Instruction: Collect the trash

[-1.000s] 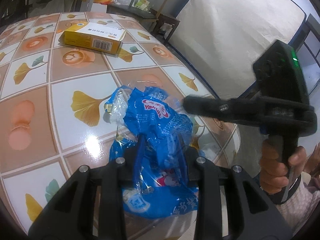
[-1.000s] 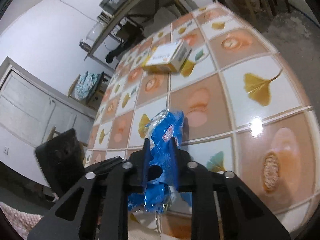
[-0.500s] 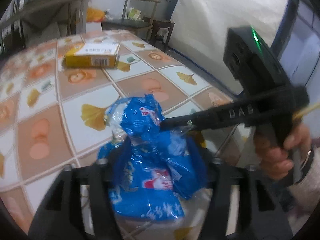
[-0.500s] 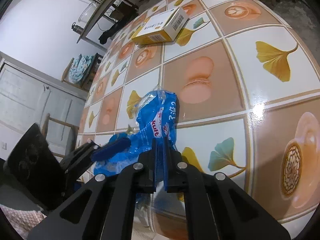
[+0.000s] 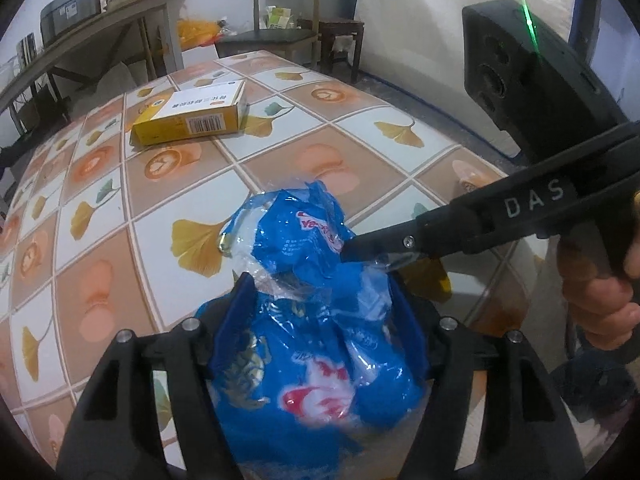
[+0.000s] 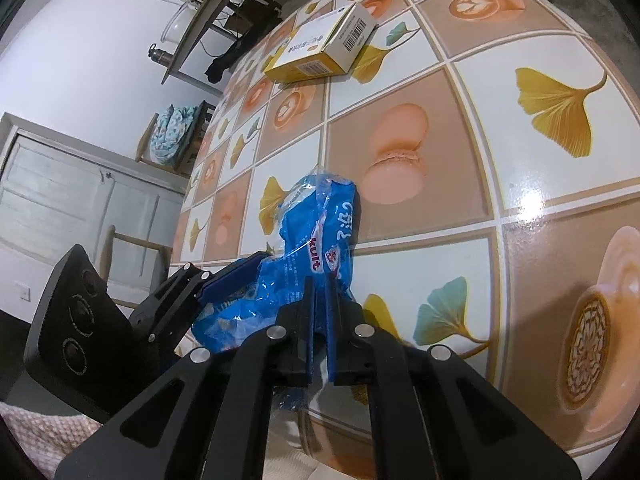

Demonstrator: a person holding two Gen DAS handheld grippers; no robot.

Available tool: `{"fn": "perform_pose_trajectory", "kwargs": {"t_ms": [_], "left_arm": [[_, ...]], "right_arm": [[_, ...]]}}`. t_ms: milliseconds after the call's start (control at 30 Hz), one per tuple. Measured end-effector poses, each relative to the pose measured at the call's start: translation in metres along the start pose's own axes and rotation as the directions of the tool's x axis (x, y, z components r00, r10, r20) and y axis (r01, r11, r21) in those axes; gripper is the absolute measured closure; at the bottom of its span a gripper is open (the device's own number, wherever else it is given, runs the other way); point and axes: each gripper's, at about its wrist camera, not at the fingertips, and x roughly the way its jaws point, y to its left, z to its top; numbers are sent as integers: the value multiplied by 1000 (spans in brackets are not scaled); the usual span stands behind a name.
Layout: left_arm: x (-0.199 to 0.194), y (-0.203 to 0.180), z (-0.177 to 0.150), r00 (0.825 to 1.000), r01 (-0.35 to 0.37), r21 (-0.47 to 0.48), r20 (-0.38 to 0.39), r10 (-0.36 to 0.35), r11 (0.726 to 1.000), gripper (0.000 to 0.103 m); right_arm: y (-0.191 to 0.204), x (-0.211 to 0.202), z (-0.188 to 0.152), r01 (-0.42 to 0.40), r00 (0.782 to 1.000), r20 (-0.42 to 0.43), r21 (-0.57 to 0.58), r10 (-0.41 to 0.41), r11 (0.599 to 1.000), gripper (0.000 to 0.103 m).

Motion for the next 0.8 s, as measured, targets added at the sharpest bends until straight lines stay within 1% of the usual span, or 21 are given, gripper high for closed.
{"fn": "perform_pose_trajectory", "kwargs": {"t_ms": [67,133,167,267,300,333,367,400,433,467,533,567,633,667,700,767,800], "left_arm": [[1,-3,1,1000,-16,14,-2,16,1000,49],[1,-5,1,999,-35,21,-3,35,999,57],[1,-5,2,999,-41,18,-3,41,999,63],[1,0,4,998,-57,-4,-5,57,998,77],[1,2,4,998,-57,-11,-4,57,998,81],[0,5,4,999,-53,-22,-4,53,998,83],[0,7,4,999,-48,-32,-3,48,998,85],[0,11,4,999,-42,-47,-2,42,998,87],[-1,13,4,999,-41,-56,-2,41,998,87],[-1,16,3,999,-43,-67,-3,43,997,88],[-3,25,3,999,-46,-97,-10,45,994,89],[-3,29,2,999,-49,-108,-13,48,993,90],[-5,41,1,998,-60,-143,-22,57,988,90],[-6,45,1,998,-65,-156,-25,62,986,90],[-7,52,1,997,-75,-178,-32,71,981,90],[-9,62,1,996,-91,-212,-43,84,973,90],[-9,68,1,994,-102,-227,-50,93,969,90]], "right_arm": [[-1,0,0,-6,1000,0,7,6,1000,98],[1,-2,1,-10,1000,5,-1,10,1000,97],[2,-4,2,-7,1000,7,-10,7,1000,97],[17,-16,9,36,999,17,-89,-35,995,94],[23,-20,14,53,998,22,-116,-51,992,84],[27,-24,20,69,997,29,-136,-65,988,66],[31,-28,25,84,996,39,-151,-79,985,58],[40,-33,35,119,992,64,-183,-108,976,49],[46,-36,42,134,990,78,-207,-120,969,43],[55,-38,51,157,986,98,-246,-137,957,40],[70,-40,71,205,976,139,-305,-170,930,27],[77,-40,82,229,970,159,-328,-186,916,25],[87,-37,104,284,954,196,-365,-225,887,16],[91,-34,113,319,943,218,-381,-251,868,14],[99,-26,127,385,918,260,-416,-298,824,13],[108,-7,146,453,890,291,-471,-351,757,10],[111,2,154,472,881,291,-493,-373,731,10]]}}
